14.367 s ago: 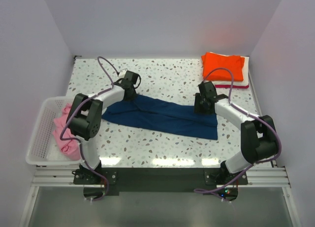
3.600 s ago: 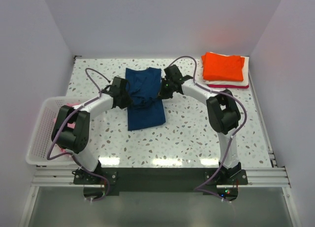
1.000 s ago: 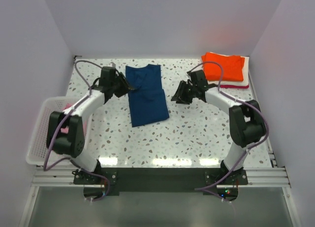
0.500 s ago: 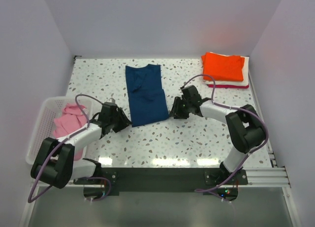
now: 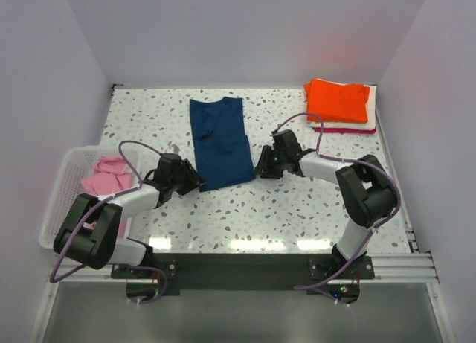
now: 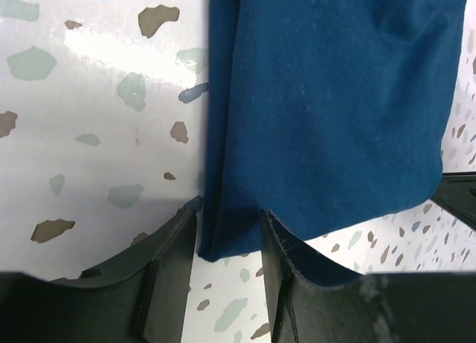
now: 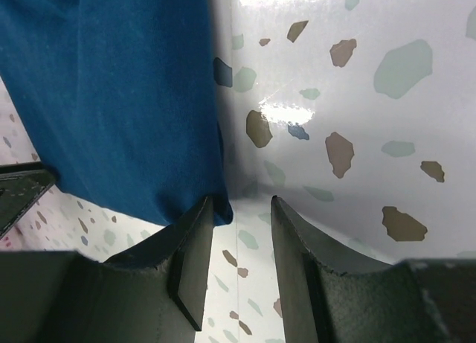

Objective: Fold and stack the t-shirts
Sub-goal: Fold the tshirt

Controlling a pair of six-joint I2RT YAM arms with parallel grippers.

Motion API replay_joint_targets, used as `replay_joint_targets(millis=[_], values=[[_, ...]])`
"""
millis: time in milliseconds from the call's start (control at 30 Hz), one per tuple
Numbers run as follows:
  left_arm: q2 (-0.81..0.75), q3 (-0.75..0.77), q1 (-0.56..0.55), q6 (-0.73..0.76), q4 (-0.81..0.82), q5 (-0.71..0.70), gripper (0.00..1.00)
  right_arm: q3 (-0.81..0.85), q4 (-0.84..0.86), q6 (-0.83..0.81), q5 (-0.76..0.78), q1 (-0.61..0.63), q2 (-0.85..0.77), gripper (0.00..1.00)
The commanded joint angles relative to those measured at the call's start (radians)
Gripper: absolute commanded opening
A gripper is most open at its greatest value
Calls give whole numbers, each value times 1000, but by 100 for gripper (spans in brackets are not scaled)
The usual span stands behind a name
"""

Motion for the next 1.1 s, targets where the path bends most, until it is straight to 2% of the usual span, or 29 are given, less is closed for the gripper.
replay_joint_targets(millis=[0,200,300,333,400,500,567,600,700,1067], values=[[25,-11,-8,-14,26,-29,44,-15,71,36,12,13,-20,41],[49,-8,-13,-22,33,-26,40,-35,111,68,-7,28,7,40],[51,-8,-14,-22,31,-26,35,-48,135,87,-16,28,18,38],[52,-6,-14,-22,28,-26,30,-56,144,91,-16,30,18,37],[57,1,-16,-24,20,-26,24,-58,152,105,-17,28,19,32],[60,17,-16,-22,-1,-31,8,-55,151,114,-16,29,16,24],[62,35,-16,-21,-27,-37,2,-50,137,110,-4,29,10,17],[60,41,-16,-15,-35,-40,0,-47,128,98,2,30,6,9],[59,69,-16,-4,-75,-55,0,-22,59,62,35,28,-14,0],[6,127,-14,61,-222,-75,0,24,-155,-112,154,28,-117,0]])
